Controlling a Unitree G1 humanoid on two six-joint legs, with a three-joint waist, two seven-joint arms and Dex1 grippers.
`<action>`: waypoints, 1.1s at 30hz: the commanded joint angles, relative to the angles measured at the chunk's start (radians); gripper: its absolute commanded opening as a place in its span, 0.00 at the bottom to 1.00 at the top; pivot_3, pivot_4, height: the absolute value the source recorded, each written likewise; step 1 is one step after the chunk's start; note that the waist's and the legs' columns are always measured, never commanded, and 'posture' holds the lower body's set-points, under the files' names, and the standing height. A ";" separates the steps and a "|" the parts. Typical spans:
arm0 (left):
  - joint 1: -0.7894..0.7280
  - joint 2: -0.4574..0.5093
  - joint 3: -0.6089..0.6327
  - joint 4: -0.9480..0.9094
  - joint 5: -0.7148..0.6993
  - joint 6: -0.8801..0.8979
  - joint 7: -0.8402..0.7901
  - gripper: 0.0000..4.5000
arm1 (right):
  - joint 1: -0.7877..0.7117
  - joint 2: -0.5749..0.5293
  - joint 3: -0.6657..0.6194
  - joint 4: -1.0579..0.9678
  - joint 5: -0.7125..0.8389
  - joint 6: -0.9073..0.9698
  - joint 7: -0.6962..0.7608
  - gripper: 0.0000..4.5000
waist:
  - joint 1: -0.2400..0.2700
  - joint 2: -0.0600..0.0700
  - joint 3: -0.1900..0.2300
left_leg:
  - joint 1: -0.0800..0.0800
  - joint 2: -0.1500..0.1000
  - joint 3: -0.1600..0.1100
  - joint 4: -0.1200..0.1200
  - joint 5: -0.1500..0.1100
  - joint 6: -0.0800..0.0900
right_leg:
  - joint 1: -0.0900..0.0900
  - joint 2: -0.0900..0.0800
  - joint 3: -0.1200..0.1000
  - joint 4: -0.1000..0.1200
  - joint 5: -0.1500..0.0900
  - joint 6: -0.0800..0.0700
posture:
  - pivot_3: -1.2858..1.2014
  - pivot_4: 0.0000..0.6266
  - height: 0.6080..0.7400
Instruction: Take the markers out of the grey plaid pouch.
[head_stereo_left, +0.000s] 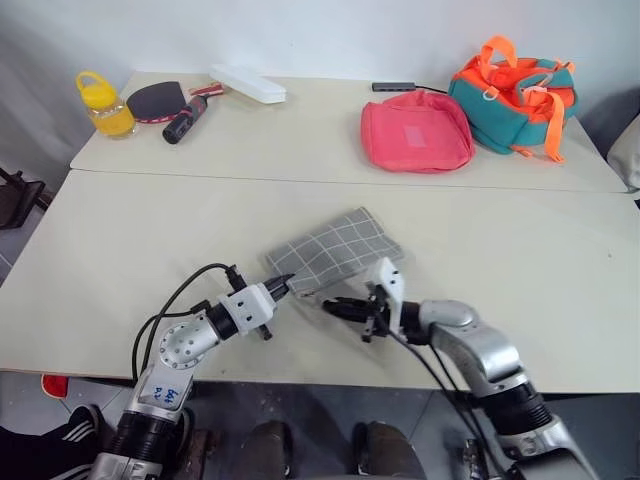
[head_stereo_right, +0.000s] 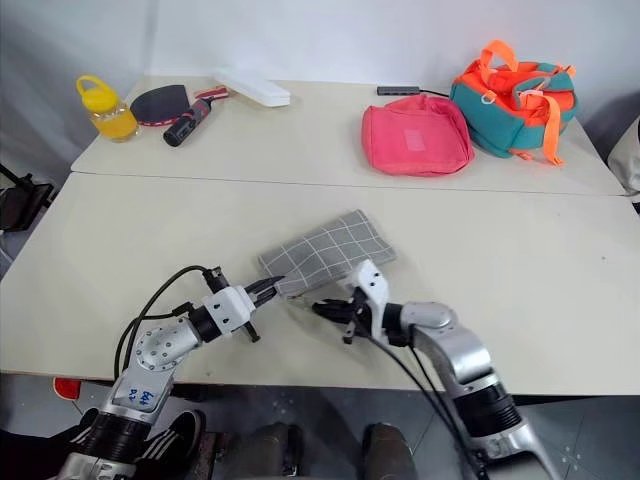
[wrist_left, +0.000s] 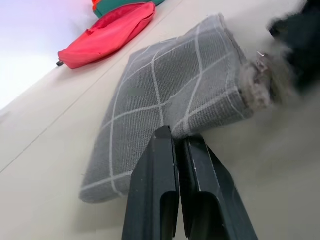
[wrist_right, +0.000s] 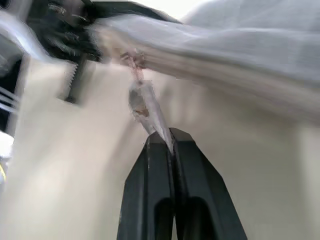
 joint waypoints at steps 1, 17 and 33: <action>0.015 0.036 0.071 -0.048 -0.085 0.005 -0.023 0.00 | -0.051 -0.094 -0.102 0.143 -0.038 -0.101 0.037 0.00 | -0.001 0.000 0.000 | 0.000 0.000 0.000 0.001 0.000 0.000 | 0.000 0.000 0.000 0.000 0.000 0.000 | 0.52 0.24 1.00; 0.005 0.026 0.094 -0.036 -0.146 0.018 -0.047 0.00 | -0.166 -0.158 -0.200 0.317 -0.072 -0.264 0.088 0.45 | 0.001 0.000 0.000 | 0.000 0.000 0.002 0.001 0.000 0.000 | 0.000 0.000 -0.002 0.001 0.000 0.000 | 0.52 0.24 1.00; -0.047 -0.022 0.130 -0.051 -0.250 0.141 -0.045 0.00 | -0.155 0.073 -0.171 -0.130 0.057 -0.192 -0.065 0.32 | 0.005 0.000 0.000 | -0.001 0.001 -0.001 0.000 0.001 -0.001 | 0.000 0.001 -0.004 0.001 0.001 -0.001 | 0.52 0.24 1.00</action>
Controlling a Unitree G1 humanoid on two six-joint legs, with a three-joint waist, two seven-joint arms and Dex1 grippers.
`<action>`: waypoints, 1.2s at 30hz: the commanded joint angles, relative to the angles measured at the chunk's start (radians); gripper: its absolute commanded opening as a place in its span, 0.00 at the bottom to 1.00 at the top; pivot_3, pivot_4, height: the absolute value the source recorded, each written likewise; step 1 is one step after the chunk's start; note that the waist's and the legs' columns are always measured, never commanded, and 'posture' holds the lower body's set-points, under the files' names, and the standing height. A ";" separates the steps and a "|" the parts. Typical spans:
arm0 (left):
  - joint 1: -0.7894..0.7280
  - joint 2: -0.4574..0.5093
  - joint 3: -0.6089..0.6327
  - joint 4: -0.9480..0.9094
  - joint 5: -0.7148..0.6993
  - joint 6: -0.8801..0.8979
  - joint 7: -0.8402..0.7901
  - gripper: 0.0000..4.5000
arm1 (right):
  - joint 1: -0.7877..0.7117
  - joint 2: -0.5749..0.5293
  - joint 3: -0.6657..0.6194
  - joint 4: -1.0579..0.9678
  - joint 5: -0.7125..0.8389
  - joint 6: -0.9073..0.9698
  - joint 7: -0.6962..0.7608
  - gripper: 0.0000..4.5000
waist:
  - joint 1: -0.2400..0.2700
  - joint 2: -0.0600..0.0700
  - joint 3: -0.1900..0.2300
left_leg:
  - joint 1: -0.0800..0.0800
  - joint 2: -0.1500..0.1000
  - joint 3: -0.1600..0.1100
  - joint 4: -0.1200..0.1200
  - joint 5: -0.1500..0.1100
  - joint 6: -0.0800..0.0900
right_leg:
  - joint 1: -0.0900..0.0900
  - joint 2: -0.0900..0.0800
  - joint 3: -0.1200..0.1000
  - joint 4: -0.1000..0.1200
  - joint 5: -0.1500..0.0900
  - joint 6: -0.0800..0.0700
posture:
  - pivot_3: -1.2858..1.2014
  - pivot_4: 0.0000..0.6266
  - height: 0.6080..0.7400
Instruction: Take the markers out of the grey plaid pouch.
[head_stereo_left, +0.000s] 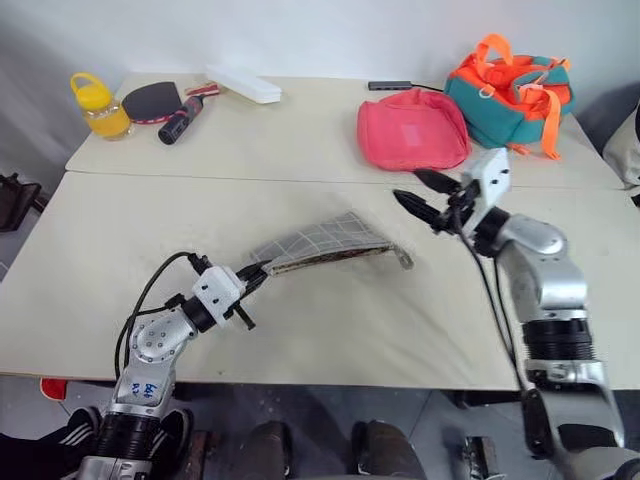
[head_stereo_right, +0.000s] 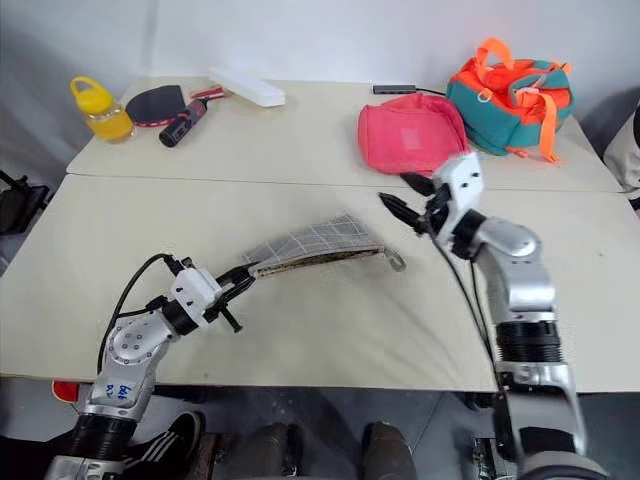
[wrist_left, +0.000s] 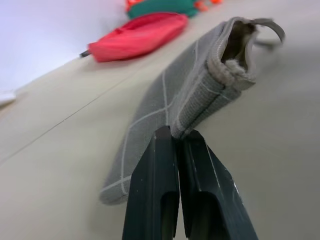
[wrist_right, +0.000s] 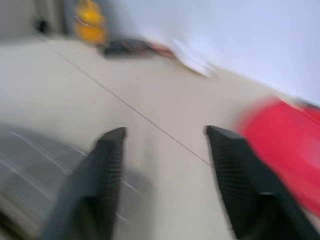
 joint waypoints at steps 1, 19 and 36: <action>-0.021 -0.004 0.025 -0.049 -0.032 0.019 0.008 0.00 | 0.084 0.013 0.082 -0.174 0.030 0.028 0.039 0.24 | 0.005 0.000 0.000 | 0.000 -0.001 -0.001 0.000 0.000 0.000 | 0.000 0.000 0.000 0.000 0.000 0.000 | 0.52 0.24 1.00; -0.014 -0.018 0.011 -0.076 -0.021 0.027 -0.007 0.00 | 0.109 0.041 0.215 0.006 -0.298 -0.215 -0.091 0.00 | -0.005 0.000 0.000 | 0.000 -0.001 0.002 0.000 0.001 0.001 | 0.000 0.000 0.000 -0.001 0.002 0.001 | 0.52 0.24 1.00; -0.023 -0.022 -0.047 -0.092 0.031 0.033 -0.027 0.00 | 0.012 -0.056 0.274 0.094 -0.561 -0.412 -0.153 0.20 | -0.005 0.000 0.000 | 0.000 -0.001 0.002 0.001 0.001 0.001 | 0.000 0.000 0.000 -0.001 0.002 0.001 | 0.52 0.24 1.00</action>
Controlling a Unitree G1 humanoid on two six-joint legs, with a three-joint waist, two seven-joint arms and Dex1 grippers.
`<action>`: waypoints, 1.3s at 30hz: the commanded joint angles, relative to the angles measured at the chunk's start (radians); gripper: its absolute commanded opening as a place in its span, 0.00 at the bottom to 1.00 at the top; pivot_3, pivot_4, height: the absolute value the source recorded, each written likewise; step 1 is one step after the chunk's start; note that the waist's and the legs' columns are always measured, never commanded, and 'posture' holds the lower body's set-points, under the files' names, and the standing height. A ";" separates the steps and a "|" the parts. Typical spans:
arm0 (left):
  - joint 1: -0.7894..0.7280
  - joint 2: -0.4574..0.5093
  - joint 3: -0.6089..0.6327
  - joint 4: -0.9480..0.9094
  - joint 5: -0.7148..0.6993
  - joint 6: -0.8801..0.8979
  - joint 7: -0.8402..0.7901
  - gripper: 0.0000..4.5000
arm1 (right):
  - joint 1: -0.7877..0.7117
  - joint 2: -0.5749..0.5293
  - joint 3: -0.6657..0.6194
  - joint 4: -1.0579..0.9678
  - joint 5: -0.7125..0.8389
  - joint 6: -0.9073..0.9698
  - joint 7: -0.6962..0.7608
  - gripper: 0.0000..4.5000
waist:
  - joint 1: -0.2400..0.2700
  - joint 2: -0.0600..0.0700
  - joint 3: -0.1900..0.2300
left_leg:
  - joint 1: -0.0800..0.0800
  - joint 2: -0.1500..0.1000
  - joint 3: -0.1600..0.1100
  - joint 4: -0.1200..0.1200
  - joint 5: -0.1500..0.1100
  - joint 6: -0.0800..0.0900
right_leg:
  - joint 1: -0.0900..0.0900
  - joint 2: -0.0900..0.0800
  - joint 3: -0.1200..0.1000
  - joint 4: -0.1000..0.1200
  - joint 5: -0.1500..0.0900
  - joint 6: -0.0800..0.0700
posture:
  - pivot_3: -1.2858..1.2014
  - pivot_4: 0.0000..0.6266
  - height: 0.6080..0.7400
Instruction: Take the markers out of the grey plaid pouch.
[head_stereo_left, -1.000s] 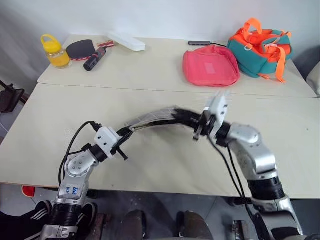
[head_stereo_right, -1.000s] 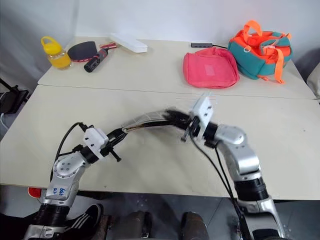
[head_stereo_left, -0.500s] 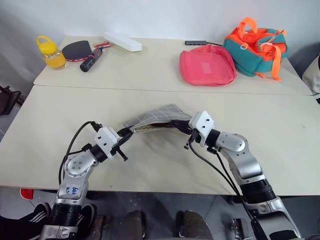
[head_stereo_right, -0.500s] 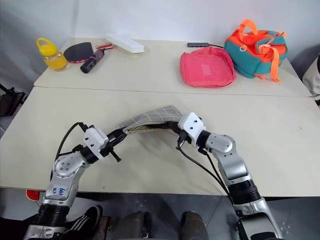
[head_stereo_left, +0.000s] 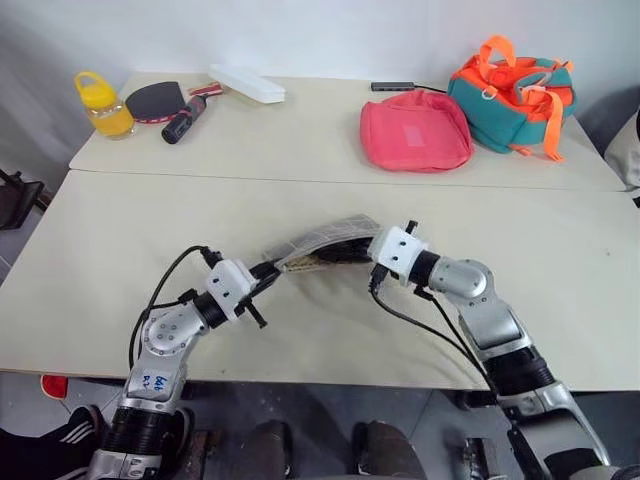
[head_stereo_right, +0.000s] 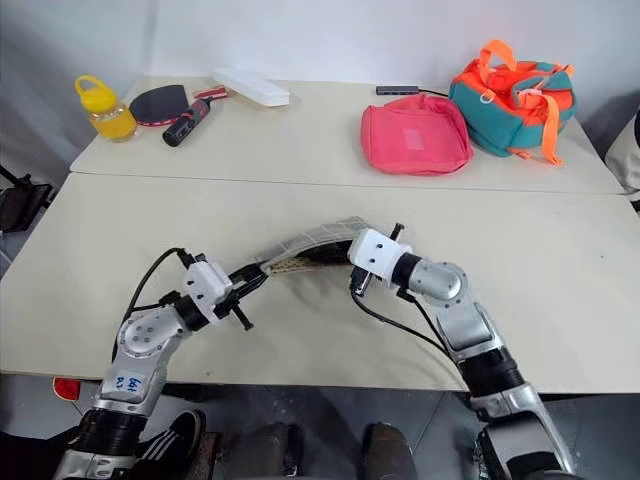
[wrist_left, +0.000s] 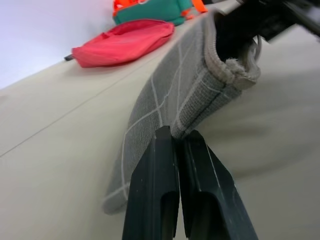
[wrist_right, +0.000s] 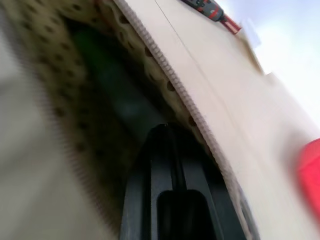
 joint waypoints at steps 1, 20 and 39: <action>-0.009 -0.002 -0.004 -0.052 0.000 -0.008 0.004 0.00 | -0.020 -0.021 0.013 -0.011 -0.043 -0.064 -0.007 0.29 | 0.000 0.000 0.000 | 0.000 0.000 0.000 0.000 0.000 0.000 | 0.000 0.000 0.000 0.000 0.000 0.000 | 0.52 0.24 1.00; 0.004 0.006 0.027 -0.094 -0.086 0.098 -0.038 0.00 | -0.019 -0.029 0.021 -0.030 -0.042 -0.032 0.044 0.78 | 0.000 0.000 0.000 | 0.000 0.000 0.000 0.001 0.000 0.000 | 0.001 0.000 0.000 0.000 0.000 0.000 | 0.52 0.24 1.00; -0.031 -0.024 -0.090 -0.172 -0.055 0.159 -0.067 0.00 | -0.121 -0.057 0.115 0.005 -0.210 -0.035 0.061 0.47 | 0.000 0.000 0.000 | 0.000 -0.001 0.000 0.001 0.000 0.000 | 0.001 0.000 0.000 0.000 0.000 0.000 | 0.52 0.24 1.00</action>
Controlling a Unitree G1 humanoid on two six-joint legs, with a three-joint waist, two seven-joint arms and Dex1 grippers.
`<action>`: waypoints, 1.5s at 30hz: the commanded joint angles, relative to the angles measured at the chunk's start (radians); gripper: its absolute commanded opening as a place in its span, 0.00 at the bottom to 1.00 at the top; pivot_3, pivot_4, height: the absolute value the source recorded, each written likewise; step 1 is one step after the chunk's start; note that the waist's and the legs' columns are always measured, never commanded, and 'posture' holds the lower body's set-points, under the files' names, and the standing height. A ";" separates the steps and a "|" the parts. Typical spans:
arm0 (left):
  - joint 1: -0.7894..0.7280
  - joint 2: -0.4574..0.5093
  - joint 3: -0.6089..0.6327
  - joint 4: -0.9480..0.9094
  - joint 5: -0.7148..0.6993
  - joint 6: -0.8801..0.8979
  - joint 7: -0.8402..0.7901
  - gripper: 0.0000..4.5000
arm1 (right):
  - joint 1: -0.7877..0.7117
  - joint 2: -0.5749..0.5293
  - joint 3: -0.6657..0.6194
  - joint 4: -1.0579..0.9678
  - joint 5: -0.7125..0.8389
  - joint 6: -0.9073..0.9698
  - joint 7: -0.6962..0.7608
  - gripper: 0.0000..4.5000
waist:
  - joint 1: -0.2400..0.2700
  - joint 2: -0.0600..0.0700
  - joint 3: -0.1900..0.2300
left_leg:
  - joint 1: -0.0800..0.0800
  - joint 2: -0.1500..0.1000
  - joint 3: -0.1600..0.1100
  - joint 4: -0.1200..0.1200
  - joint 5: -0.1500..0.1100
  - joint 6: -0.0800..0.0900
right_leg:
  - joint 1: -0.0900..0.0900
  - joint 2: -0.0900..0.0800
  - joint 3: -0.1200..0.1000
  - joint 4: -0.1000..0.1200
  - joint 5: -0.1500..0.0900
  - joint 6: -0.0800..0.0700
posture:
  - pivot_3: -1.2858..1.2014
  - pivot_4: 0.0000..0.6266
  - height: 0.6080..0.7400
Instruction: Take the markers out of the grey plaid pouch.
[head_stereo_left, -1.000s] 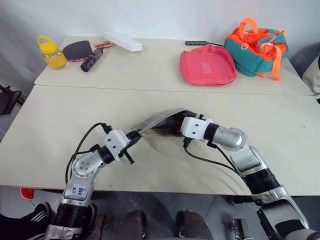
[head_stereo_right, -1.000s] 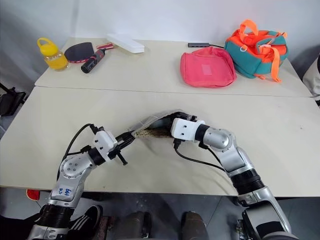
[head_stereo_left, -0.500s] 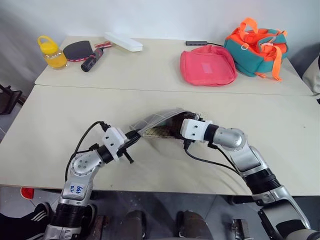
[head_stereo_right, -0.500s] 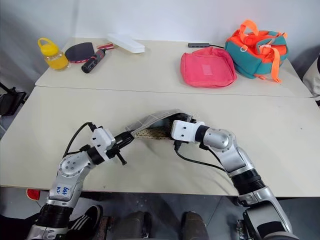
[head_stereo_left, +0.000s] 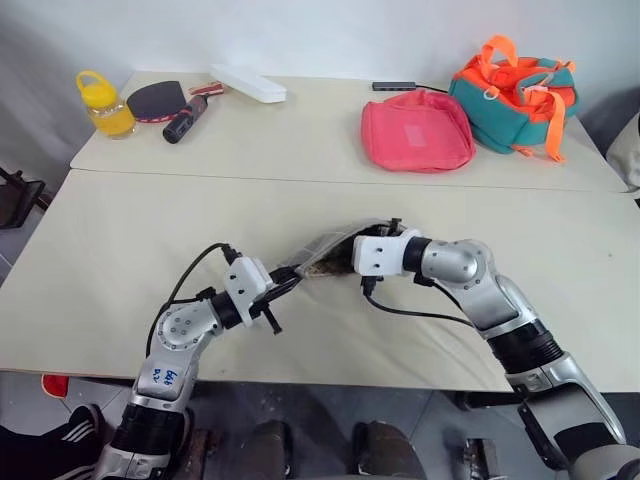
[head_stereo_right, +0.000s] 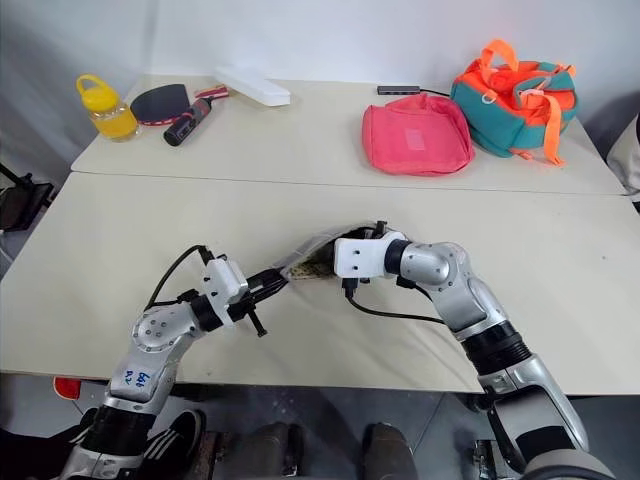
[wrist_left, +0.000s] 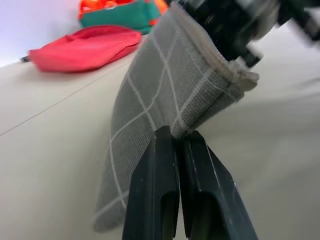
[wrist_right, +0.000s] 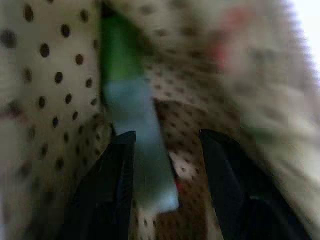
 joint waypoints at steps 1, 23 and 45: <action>-0.012 -0.005 -0.013 -0.060 0.001 -0.008 -0.002 0.00 | -0.022 -0.002 -0.004 -0.003 -0.008 -0.030 -0.011 0.47 | 0.000 0.000 0.000 | 0.000 0.000 0.000 0.000 0.000 0.000 | 0.000 0.000 0.000 0.000 0.000 0.000 | 0.52 0.24 1.00; -0.017 -0.012 -0.017 -0.079 -0.019 0.002 -0.018 0.00 | -0.003 0.007 0.008 0.027 -0.014 -0.033 0.026 0.14 | 0.000 0.000 0.000 | 0.000 0.000 0.000 0.000 0.000 0.000 | 0.000 0.000 0.000 0.000 0.000 0.000 | 0.52 0.24 1.00; -0.012 -0.012 0.071 -0.145 -0.426 0.428 -0.089 0.00 | -0.100 -0.233 -0.107 -0.221 0.352 0.311 0.506 0.01 | 0.002 0.001 0.001 | 0.000 0.000 -0.002 0.001 0.000 0.001 | 0.002 -0.001 0.000 0.000 0.000 0.000 | 0.52 0.24 1.00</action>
